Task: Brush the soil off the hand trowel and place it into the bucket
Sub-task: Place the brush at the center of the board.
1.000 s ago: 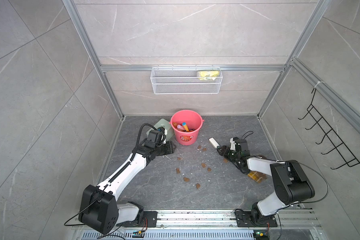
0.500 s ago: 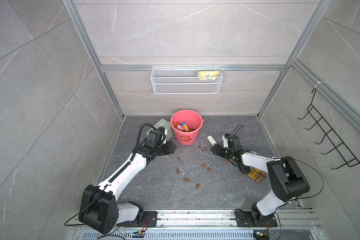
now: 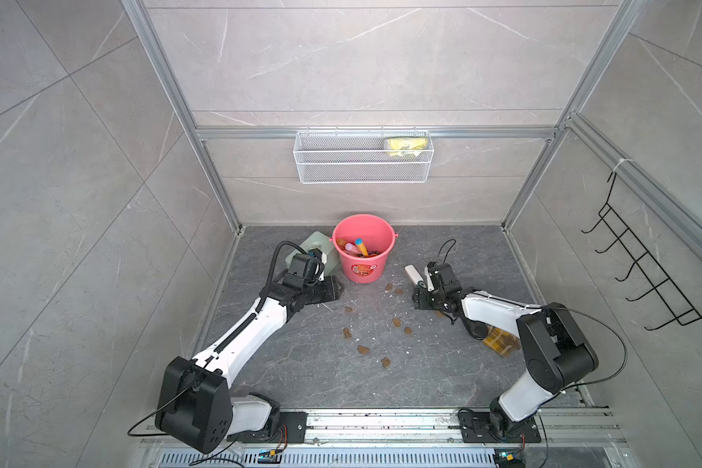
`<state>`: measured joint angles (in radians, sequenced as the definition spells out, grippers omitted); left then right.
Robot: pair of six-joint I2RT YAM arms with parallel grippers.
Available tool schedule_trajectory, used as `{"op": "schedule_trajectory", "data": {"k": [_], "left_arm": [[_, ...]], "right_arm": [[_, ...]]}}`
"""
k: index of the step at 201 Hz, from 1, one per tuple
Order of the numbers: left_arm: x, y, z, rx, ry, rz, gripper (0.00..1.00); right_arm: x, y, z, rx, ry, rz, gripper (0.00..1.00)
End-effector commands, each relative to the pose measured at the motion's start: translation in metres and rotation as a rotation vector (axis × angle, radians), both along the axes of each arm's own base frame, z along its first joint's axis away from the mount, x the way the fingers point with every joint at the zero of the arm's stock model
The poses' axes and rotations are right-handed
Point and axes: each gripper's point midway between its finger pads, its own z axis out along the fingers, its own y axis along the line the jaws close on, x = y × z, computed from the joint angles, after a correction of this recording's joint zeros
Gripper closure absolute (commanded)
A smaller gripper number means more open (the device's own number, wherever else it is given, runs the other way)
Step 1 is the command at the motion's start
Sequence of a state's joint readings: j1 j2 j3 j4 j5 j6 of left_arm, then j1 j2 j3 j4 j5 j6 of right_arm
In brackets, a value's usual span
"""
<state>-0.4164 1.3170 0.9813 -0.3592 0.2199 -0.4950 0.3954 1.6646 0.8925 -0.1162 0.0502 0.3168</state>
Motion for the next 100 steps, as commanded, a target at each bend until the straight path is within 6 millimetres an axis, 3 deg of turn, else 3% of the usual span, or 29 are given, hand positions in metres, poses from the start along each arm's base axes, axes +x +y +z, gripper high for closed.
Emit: {"op": "schedule_trajectory", "data": {"k": [1, 50, 100], "left_arm": [[0.002, -0.003, 0.007, -0.012, -0.023, -0.013, 0.52], [-0.001, 0.0, 0.008, -0.001, -0.028, -0.01, 0.52], [0.003, 0.022, 0.01, 0.088, -0.091, 0.058, 0.52]], "right_arm": [[0.0, -0.007, 0.0, -0.112, -0.002, 0.007, 0.23], [0.003, -0.007, 0.016, -0.138, -0.05, -0.015, 0.23], [0.002, -0.007, 0.078, -0.091, -0.181, 0.003, 0.23]]}}
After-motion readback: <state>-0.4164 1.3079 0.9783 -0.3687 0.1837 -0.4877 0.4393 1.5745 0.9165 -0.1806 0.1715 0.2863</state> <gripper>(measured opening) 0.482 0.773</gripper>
